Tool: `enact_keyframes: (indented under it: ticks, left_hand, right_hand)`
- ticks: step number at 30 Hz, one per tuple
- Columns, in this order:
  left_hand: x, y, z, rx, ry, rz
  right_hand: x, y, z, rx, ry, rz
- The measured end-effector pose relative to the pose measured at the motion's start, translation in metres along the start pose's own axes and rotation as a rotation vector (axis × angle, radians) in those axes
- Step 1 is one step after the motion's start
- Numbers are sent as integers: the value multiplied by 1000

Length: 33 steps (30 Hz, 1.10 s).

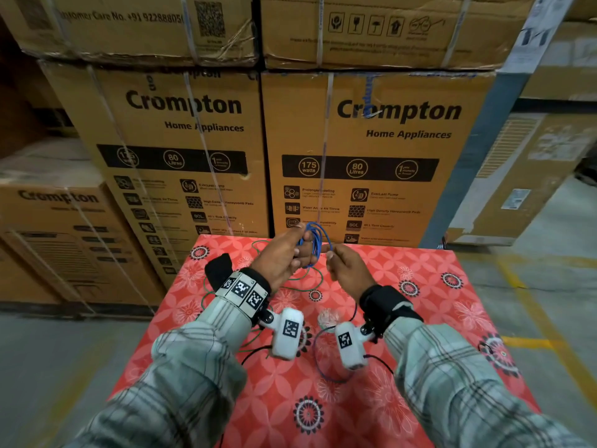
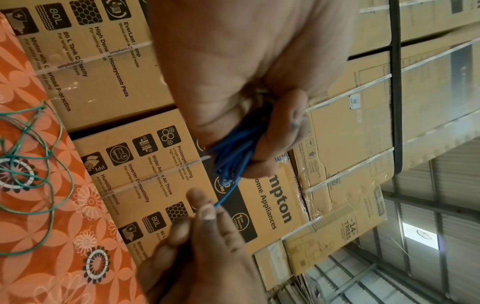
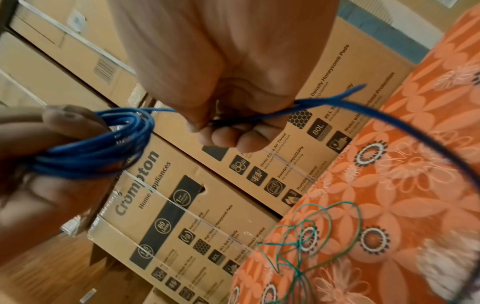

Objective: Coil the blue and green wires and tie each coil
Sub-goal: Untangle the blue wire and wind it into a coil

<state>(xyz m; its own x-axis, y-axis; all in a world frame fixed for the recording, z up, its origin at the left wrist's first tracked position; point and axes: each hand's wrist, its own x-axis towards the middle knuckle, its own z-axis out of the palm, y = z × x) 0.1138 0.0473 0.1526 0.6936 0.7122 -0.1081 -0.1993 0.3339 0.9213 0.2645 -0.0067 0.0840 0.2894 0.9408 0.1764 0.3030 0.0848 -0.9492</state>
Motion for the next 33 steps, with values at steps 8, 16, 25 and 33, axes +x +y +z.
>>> enact_keyframes:
  ticks: [8,16,25,33]
  left_hand:
    - [14,26,-11,-199,174,171]
    - [14,46,-34,-319,252,191]
    - [22,39,-21,-193,305,237]
    - [23,32,-12,69,257,176]
  right_hand:
    - [-24,32,-8,-215,92,-117]
    - [-32,24,-23,-340,160,-225]
    - [-11,1,-15,-511,109,-425]
    - [-10,-38,-8,-717,-89,-611]
